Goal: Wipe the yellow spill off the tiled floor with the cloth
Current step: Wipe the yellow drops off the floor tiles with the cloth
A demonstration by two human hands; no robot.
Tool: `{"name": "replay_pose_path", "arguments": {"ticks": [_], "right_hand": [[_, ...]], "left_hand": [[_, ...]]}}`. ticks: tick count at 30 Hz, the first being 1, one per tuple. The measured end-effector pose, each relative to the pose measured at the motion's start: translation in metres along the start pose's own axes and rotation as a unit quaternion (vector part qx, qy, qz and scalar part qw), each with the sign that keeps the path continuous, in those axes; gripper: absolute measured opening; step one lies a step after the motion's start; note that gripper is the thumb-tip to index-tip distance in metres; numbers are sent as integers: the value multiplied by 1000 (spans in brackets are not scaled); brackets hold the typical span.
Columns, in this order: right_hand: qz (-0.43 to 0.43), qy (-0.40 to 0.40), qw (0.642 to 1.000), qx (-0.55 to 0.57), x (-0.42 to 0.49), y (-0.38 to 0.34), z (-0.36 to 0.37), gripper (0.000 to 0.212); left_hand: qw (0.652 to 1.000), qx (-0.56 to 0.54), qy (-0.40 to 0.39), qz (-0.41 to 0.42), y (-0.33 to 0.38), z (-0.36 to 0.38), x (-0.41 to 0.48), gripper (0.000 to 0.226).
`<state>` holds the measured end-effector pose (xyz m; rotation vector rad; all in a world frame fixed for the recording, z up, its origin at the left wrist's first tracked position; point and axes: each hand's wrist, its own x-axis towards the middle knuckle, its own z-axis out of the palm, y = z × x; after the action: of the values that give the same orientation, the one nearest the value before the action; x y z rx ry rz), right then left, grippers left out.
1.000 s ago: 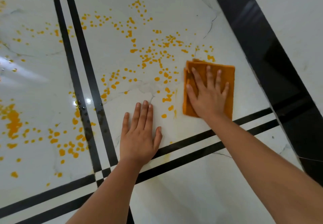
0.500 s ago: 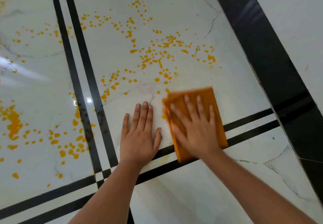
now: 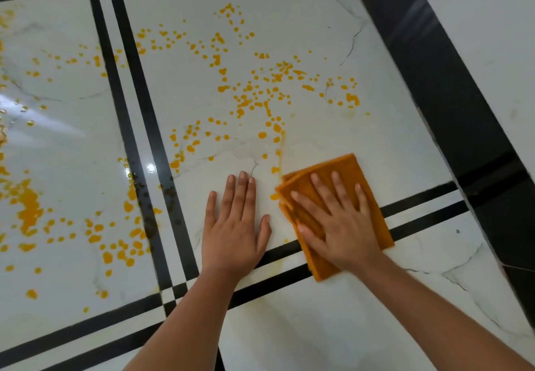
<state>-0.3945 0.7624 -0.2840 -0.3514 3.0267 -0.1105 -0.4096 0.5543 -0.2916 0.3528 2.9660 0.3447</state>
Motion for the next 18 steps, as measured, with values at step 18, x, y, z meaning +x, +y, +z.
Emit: {"name": "replay_pose_path", "arguments": {"ticks": [18], "right_hand": [[108, 36, 993, 26, 100, -32, -2, 56]], "left_hand": [[999, -26, 16, -34, -9, -4, -2, 67]]}}
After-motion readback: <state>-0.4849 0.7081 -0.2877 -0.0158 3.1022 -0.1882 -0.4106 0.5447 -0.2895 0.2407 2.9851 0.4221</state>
